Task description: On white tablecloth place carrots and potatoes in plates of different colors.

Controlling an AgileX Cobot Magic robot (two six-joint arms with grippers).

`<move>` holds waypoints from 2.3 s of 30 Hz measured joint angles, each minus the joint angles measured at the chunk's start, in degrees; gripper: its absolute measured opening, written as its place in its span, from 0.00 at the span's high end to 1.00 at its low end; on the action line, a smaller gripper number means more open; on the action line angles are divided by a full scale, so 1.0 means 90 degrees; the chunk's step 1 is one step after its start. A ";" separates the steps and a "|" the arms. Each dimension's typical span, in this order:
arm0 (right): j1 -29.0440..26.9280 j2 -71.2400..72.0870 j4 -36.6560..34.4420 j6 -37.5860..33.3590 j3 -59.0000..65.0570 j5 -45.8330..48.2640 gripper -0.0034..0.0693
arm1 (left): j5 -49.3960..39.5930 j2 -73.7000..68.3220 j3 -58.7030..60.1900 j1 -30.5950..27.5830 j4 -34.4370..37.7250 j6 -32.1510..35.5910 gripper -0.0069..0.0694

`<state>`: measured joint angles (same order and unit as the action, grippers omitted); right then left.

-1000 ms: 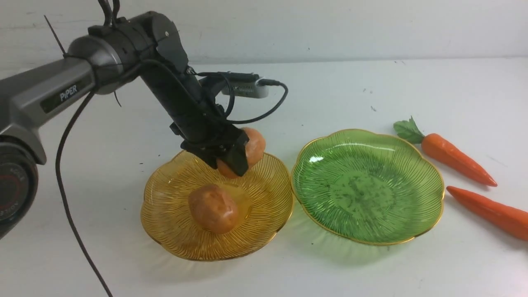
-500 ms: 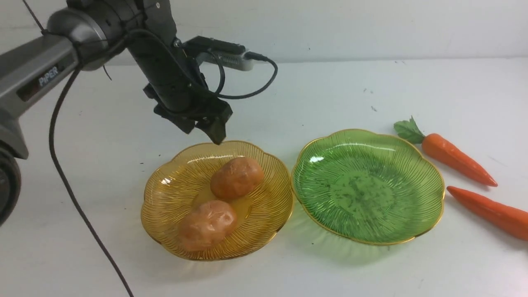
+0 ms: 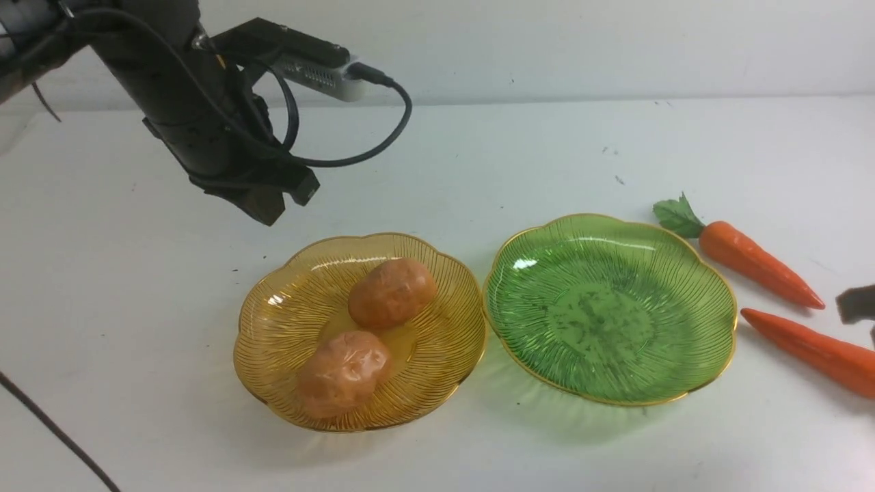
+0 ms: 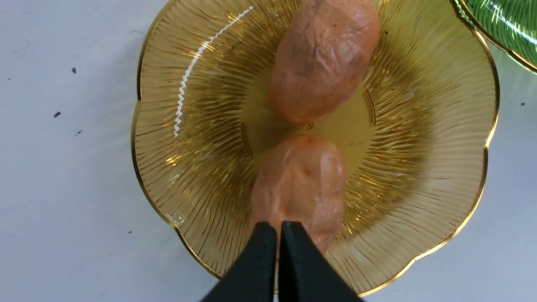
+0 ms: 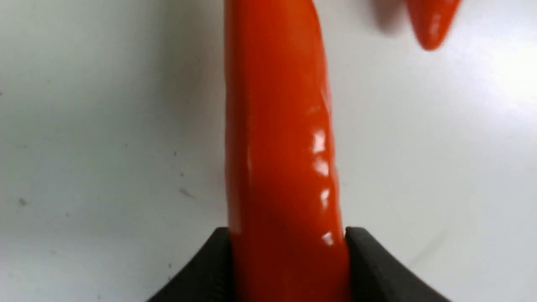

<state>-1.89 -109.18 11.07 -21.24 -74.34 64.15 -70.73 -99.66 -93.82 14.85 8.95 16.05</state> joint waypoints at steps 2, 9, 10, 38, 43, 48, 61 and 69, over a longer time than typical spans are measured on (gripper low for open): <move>0.0000 0.0320 -0.0234 0.0219 -0.0693 0.0491 0.54 | 0.0000 0.0000 0.0000 0.0000 0.0000 0.0000 0.91; 0.0433 0.0791 -0.3013 0.0578 -0.1743 0.0557 0.54 | 0.0000 0.0000 0.0007 0.0000 0.0006 0.0000 0.91; 0.0634 0.0695 -0.3184 0.0401 -0.1743 0.0410 0.54 | 0.0000 0.0000 0.0007 0.0000 0.0006 0.0000 0.91; 0.1487 -0.0487 -0.1082 0.0157 -0.2096 -0.0194 0.45 | 0.0000 0.0000 0.0007 0.0000 0.0077 -0.0253 0.91; 0.0875 -0.0657 -0.0842 0.0375 -0.2116 -0.0462 0.65 | 0.0000 0.0000 0.0007 0.0000 0.0163 -0.0550 0.91; 0.0298 -0.0967 -0.1067 0.0764 -0.2116 -0.0919 0.64 | 0.0000 0.0000 0.0007 0.0000 0.0189 -0.0743 0.91; 0.0141 -0.1857 -0.1272 0.0921 -0.2126 -0.1285 0.26 | 0.0000 0.0000 0.0007 0.0000 0.0193 -0.0833 0.91; 0.0133 -0.1870 -0.1367 0.0489 -0.2380 -0.0636 0.60 | 0.0000 0.0000 0.0007 0.0000 0.0193 -0.0833 0.91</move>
<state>-0.69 -126.01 -1.24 -16.84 -95.76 58.43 -70.73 -99.66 -93.75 14.85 10.68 8.55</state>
